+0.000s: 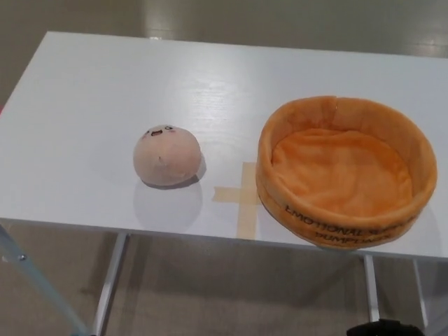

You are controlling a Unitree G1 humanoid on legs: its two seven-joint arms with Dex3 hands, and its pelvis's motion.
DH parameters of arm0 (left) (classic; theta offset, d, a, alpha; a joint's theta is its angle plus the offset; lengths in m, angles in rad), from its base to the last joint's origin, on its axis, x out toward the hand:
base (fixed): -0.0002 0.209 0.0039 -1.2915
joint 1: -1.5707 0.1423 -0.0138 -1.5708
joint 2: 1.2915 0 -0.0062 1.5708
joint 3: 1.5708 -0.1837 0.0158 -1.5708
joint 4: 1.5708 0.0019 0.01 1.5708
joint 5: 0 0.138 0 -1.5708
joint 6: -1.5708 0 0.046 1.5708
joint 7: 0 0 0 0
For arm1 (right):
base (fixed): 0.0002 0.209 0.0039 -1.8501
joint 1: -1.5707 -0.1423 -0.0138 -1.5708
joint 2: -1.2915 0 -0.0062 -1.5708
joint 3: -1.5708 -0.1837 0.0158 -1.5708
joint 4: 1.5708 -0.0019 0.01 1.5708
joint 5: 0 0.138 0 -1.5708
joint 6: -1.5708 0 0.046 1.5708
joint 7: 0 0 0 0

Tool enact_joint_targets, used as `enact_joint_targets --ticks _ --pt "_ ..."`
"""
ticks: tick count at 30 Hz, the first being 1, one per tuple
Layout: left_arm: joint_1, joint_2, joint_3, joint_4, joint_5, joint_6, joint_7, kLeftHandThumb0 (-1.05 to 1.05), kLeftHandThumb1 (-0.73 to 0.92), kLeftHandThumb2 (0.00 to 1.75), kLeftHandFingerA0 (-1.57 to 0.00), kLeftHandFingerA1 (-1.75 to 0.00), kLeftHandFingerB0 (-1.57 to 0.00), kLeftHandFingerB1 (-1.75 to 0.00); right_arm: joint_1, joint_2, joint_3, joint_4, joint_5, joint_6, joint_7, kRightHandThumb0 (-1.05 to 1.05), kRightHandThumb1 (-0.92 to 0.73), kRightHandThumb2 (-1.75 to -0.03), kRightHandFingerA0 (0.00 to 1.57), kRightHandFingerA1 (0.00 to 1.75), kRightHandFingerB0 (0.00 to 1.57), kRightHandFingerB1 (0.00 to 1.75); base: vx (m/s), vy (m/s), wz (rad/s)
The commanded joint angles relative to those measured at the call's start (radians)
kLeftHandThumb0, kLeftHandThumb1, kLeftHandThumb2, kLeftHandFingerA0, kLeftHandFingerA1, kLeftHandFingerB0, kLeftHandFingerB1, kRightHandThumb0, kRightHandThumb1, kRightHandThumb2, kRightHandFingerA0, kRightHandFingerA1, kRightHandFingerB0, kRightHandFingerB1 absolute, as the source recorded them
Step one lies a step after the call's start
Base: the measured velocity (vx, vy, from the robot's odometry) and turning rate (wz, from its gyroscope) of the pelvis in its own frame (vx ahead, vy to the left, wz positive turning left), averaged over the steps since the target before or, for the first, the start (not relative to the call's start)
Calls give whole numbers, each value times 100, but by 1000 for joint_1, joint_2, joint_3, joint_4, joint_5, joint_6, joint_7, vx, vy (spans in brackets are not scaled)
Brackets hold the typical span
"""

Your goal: Use the left hand to pick up the pink round toy on the left and place it inside the orange plate on the desk.

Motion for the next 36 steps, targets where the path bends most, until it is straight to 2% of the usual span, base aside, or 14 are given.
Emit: enact_joint_targets --ticks 1,8,9,14,18,21,22,23,26,28,30,33,36 --pt "1 4 -2 29 23 -62 25 -30 62 58 -31 -36 -41 -33 1 0 -7 25 7 -53 -4 -15 -56 -62 65 90 60 78 0 0 0" --pt "8 4 -22 38 45 -81 32 -30 60 58 -29 -36 -38 -33 9 3 -17 33 12 -60 -13 -15 -56 -62 67 92 61 79 0 0 0" --pt "25 9 -38 18 59 -93 24 -31 59 58 -25 -35 -35 -32 19 2 -16 34 9 -69 -10 -14 -56 -61 65 90 61 78 0 0 0" --pt "98 31 -52 -82 50 -163 -44 -34 59 58 -23 -33 -30 -31 28 -3 -7 41 -4 -73 -11 -16 -57 -62 66 89 60 77 0 0 0" --pt "247 95 -68 -332 8 -190 -178 -30 60 59 -16 -31 -22 -29 27 -7 -14 44 3 -71 -11 -14 -57 -61 66 90 63 79 0 0 0" --pt "340 145 -66 -501 -66 -191 -312 -31 56 61 -17 -34 -17 -30 24 -12 -14 44 1 -70 -13 -13 -58 -59 67 90 63 78 0 0 0" --pt "400 228 -89 -618 -107 -252 -426 -23 57 57 -21 -34 -11 -26 22 -14 -13 42 -1 -70 -14 -12 -58 -60 69 93 63 79 0 0 0" --pt "421 259 -96 -662 -118 -272 -464 -23 57 57 -21 -34 -11 -26 21 -15 -12 42 -2 -71 -15 -12 -58 -60 69 93 63 79 0 0 0" --pt "452 290 -97 -742 -146 -249 -502 -24 55 56 -25 -33 -12 -27 17 -15 -15 41 1 -67 -9 -13 -58 -60 68 93 62 78 0 0 0" --pt "492 352 -108 -869 -183 -233 -564 -25 54 56 -26 -33 -11 -27 15 -10 -16 41 2 -66 -18 -12 -57 -60 68 93 63 79 0 0 0" --pt "533 423 -122 -1048 -201 -256 -591 -23 50 59 -24 -34 -16 -31 15 -9 -15 40 2 -64 -13 -13 -58 -60 68 94 62 79 0 0 0" --pt "561 456 -121 -1155 -222 -232 -601 -22 51 59 -25 -34 -17 -31 13 -7 -14 40 0 -60 -16 -13 -58 -60 68 93 63 79 0 0 0" --pt "561 487 -136 -1245 -266 -266 -625 -20 51 57 -22 -32 -17 -31 10 -9 -11 42 -3 -60 -11 -13 -58 -60 67 92 61 78 0 0 0"
